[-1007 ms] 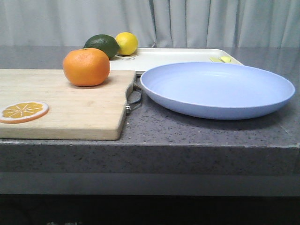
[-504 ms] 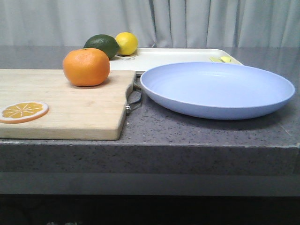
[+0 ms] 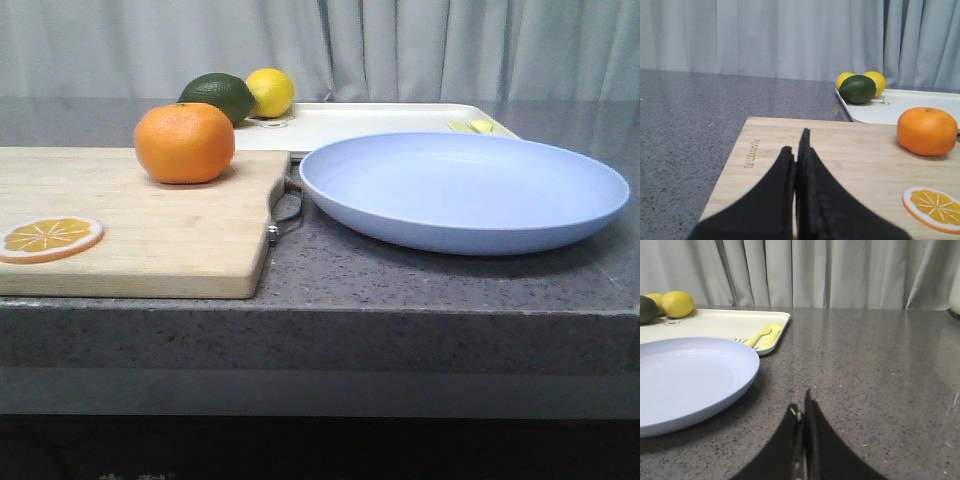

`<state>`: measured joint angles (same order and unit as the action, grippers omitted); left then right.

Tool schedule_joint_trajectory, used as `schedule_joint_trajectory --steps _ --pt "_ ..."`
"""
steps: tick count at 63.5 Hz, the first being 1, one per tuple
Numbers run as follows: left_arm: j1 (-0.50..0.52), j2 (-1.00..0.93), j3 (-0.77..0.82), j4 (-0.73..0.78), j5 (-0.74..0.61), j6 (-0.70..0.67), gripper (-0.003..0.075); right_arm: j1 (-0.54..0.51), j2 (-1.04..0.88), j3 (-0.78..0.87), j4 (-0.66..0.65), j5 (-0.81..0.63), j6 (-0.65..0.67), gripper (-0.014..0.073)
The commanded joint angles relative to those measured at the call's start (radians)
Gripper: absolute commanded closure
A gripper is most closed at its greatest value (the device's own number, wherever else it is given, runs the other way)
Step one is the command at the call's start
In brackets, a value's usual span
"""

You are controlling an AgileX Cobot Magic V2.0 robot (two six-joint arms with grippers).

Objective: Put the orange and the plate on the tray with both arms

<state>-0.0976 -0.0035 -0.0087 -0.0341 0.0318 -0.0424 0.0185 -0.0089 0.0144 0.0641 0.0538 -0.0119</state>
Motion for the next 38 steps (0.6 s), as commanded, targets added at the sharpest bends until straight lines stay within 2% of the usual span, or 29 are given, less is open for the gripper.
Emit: schedule_joint_trajectory --steps 1,8,18,38 --pt "-0.005 -0.021 -0.07 -0.019 -0.086 -0.004 0.0738 -0.006 -0.023 -0.088 0.003 -0.04 -0.008 0.0662" --pt "-0.005 -0.008 -0.174 -0.019 -0.021 -0.004 0.0738 -0.006 -0.022 -0.181 -0.007 0.052 -0.008 0.0662" --pt "-0.005 0.051 -0.354 -0.019 0.154 -0.004 0.0738 -0.006 0.024 -0.327 -0.064 0.19 -0.008 0.0662" --pt "-0.005 0.292 -0.619 -0.019 0.368 -0.004 0.0738 -0.006 0.29 -0.585 -0.081 0.398 -0.008 0.0662"
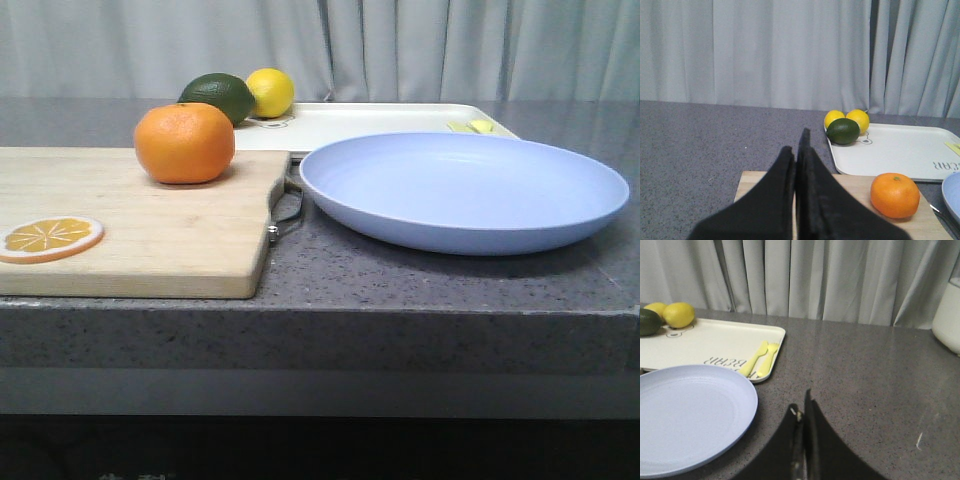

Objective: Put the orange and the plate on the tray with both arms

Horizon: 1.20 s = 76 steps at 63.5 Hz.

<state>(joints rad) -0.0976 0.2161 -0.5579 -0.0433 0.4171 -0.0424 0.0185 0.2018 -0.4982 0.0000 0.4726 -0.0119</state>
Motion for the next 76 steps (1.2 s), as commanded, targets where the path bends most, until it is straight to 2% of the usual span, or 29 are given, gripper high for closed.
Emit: schedule_joint_trajectory --steps 1,9,21,49,56,61,65,69,73,76 --pt "-0.005 0.087 -0.079 -0.01 -0.01 -0.004 0.0738 -0.006 0.099 -0.086 -0.016 -0.006 -0.008 0.0662" --pt "-0.005 0.164 -0.103 -0.01 0.02 -0.004 0.0738 -0.006 0.217 -0.15 -0.016 0.094 -0.008 0.0662" --pt "-0.005 0.22 -0.098 -0.01 0.023 -0.004 0.0738 -0.006 0.333 -0.152 -0.016 0.099 -0.008 0.0662" --pt "-0.005 0.253 -0.094 -0.01 0.027 -0.004 0.0737 -0.006 0.394 -0.15 -0.016 0.11 -0.008 0.064" --pt "-0.005 0.253 -0.094 -0.01 0.027 -0.004 0.0727 -0.006 0.394 -0.15 -0.016 0.11 -0.008 0.0513" --pt "-0.005 0.253 -0.094 -0.01 0.027 -0.004 0.0666 -0.006 0.394 -0.15 -0.016 0.11 -0.008 0.0342" --pt "-0.005 0.253 -0.094 -0.01 0.027 -0.004 0.0574 -0.006 0.394 -0.15 -0.016 0.11 -0.008 0.0195" --pt "-0.005 0.253 -0.094 -0.01 0.027 -0.004 0.0435 -0.006 0.394 -0.15 -0.016 0.111 -0.008 0.0072" --pt "-0.005 0.253 -0.094 -0.01 0.027 -0.004 0.0316 -0.006 0.394 -0.15 -0.016 0.113 -0.008 -0.0003" --pt "-0.005 0.253 -0.094 -0.01 0.027 -0.004 0.025 -0.006 0.394 -0.15 -0.016 0.113 -0.008 -0.0014"
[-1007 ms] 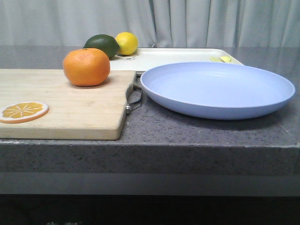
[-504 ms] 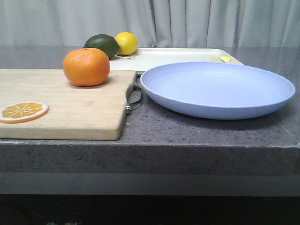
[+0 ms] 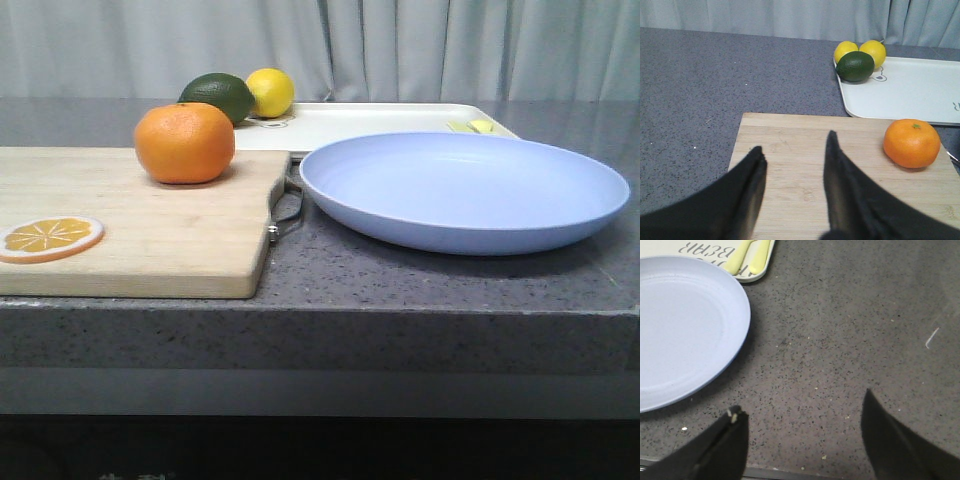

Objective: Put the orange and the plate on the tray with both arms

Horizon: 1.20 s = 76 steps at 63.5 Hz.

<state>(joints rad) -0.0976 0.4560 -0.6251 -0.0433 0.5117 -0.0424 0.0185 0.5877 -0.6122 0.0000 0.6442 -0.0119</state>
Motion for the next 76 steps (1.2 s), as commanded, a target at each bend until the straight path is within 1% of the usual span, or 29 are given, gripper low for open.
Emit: schedule_joint_trajectory --steps 1,3,5,24,32,39,42,44,49,56,67,76 --pt "-0.005 0.013 -0.027 -0.01 -0.068 -0.004 0.0237 -0.006 0.009 -0.036 -0.016 -0.058 -0.008 -0.0013" --pt "-0.005 0.013 -0.027 -0.01 -0.068 -0.004 0.0214 -0.006 0.009 -0.036 -0.016 -0.058 -0.008 -0.0008" --pt "-0.005 0.013 -0.027 -0.01 -0.068 -0.004 0.0209 -0.006 0.009 -0.036 -0.016 -0.058 -0.008 -0.0007" --pt "-0.005 0.023 -0.027 -0.035 -0.086 -0.002 0.0217 -0.006 0.009 -0.036 -0.016 -0.058 -0.008 -0.0007" --pt "-0.016 0.058 -0.044 -0.051 -0.081 0.055 0.0216 -0.006 0.009 -0.036 -0.016 -0.058 -0.008 -0.0007" --pt "-0.078 0.105 -0.074 -0.056 -0.081 0.076 0.021 -0.006 0.009 -0.036 -0.016 -0.057 -0.008 -0.0007" --pt "-0.111 0.131 -0.089 -0.056 -0.081 0.094 0.0195 -0.006 0.009 -0.036 -0.016 -0.057 -0.008 -0.0007" --pt "-0.13 0.149 -0.097 -0.056 -0.083 0.097 0.0179 -0.006 0.009 -0.036 -0.016 -0.058 -0.008 -0.0007" --pt "-0.183 0.204 -0.123 -0.056 -0.1 0.106 0.0111 -0.006 0.009 -0.036 -0.016 -0.058 -0.008 -0.0007" --pt "-0.247 0.292 -0.161 -0.056 -0.134 0.106 0.0055 -0.006 0.009 -0.036 -0.016 -0.058 -0.008 -0.0007" --pt "-0.343 0.47 -0.246 -0.056 -0.146 0.106 0.0052 -0.006 0.009 -0.036 -0.016 -0.058 -0.008 -0.0007" --pt "-0.402 0.617 -0.324 -0.053 -0.148 0.106 0.0054 -0.006 0.009 -0.036 -0.016 -0.058 -0.008 -0.0007"
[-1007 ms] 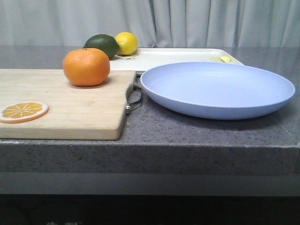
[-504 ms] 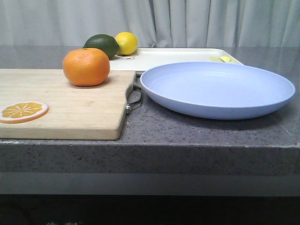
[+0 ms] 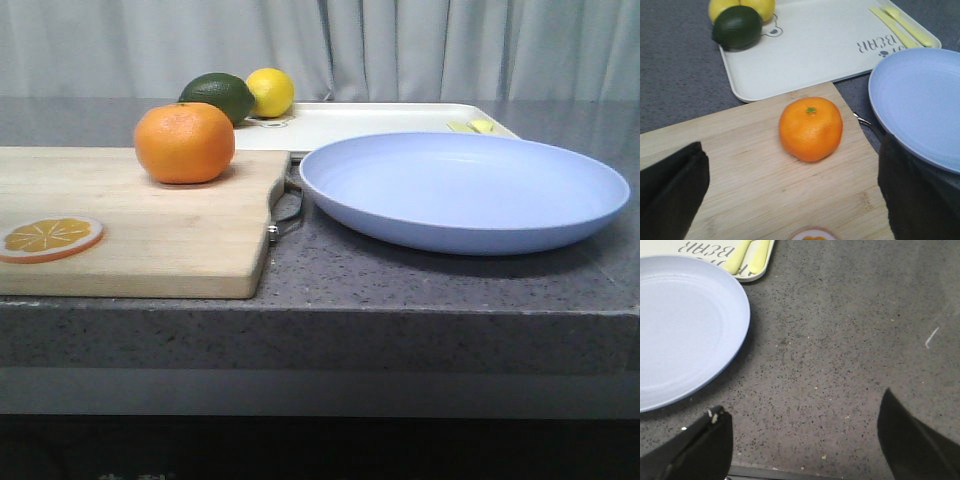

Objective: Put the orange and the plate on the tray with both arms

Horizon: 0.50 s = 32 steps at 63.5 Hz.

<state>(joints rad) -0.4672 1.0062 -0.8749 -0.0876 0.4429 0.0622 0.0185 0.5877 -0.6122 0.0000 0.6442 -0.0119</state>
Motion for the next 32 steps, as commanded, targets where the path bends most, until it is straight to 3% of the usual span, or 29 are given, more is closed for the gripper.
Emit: schedule_joint_trajectory --steps 1,32 --pt "-0.037 0.082 -0.083 -0.009 -0.079 0.001 0.0054 -0.006 0.009 -0.036 -0.016 -0.058 -0.008 -0.0007" --pt "-0.057 0.515 -0.377 0.015 0.01 0.001 0.0055 -0.006 0.009 -0.036 -0.016 -0.058 -0.008 -0.0007"
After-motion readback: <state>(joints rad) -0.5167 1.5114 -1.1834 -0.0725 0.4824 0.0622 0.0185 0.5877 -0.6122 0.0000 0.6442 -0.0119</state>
